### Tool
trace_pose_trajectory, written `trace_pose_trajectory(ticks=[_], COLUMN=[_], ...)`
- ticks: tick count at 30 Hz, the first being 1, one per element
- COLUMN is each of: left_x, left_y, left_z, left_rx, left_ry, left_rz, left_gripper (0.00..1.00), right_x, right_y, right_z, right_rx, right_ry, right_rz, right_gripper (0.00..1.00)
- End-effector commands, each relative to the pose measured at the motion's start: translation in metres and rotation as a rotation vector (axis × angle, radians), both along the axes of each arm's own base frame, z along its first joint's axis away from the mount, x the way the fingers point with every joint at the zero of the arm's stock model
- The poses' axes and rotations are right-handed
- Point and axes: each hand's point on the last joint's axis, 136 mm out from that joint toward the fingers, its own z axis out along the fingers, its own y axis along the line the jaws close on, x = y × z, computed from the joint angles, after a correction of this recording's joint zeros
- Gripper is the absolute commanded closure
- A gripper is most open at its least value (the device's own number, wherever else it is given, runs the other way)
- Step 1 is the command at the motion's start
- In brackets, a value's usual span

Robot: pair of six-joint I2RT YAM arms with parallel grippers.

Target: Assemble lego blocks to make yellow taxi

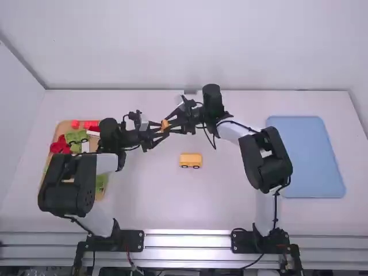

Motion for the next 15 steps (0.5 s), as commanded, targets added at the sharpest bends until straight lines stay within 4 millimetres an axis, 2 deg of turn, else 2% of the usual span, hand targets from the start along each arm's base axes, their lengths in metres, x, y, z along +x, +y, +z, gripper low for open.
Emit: trace_pose_trajectory(ticks=[1, 3, 5, 7, 9, 10, 11, 12, 15], left_x=[0.002, 0.002, 0.002, 0.002, 0.002, 0.002, 0.002, 0.002, 0.002], left_y=[-0.001, -0.001, -0.001, -0.001, -0.001, -0.001, -0.001, -0.001, -0.001], left_z=[0.004, 0.004, 0.003, 0.003, 0.001, 0.000, 0.000, -0.001, -0.002], left_rx=[0.000, 0.000, 0.000, 0.000, 0.000, 0.000, -0.001, -0.001, -0.001], left_ry=[-0.014, -0.014, -0.012, -0.006, 0.003, 0.010, 0.014, 0.021, 0.031], left_rz=[-0.003, -0.004, -0.004, -0.003, -0.007, -0.005, -0.005, -0.003, -0.003], left_gripper=[0.57, 0.57, 0.56, 0.45, 0.42, 0.32, 0.27, 0.01, 0.01], right_x=[0.010, 0.020, 0.024, 0.030, 0.036, 0.040, 0.041, 0.042, 0.052], right_y=[0.004, 0.007, 0.008, 0.006, 0.001, -0.001, -0.002, -0.005, -0.014], right_z=[0.001, -0.002, -0.003, -0.004, -0.004, -0.004, -0.004, -0.004, -0.005], right_rx=[-0.009, -0.031, -0.035, -0.040, -0.042, -0.043, -0.043, -0.043, -0.052], right_ry=[0.002, 0.018, 0.015, 0.014, 0.012, 0.012, 0.012, 0.012, 0.045], right_rz=[-0.033, -0.097, -0.119, -0.146, -0.170, -0.184, -0.186, -0.192, -0.223], right_gripper=[0.69, 0.72, 0.80, 0.85, 0.85, 0.86, 0.86, 0.87, 0.91])
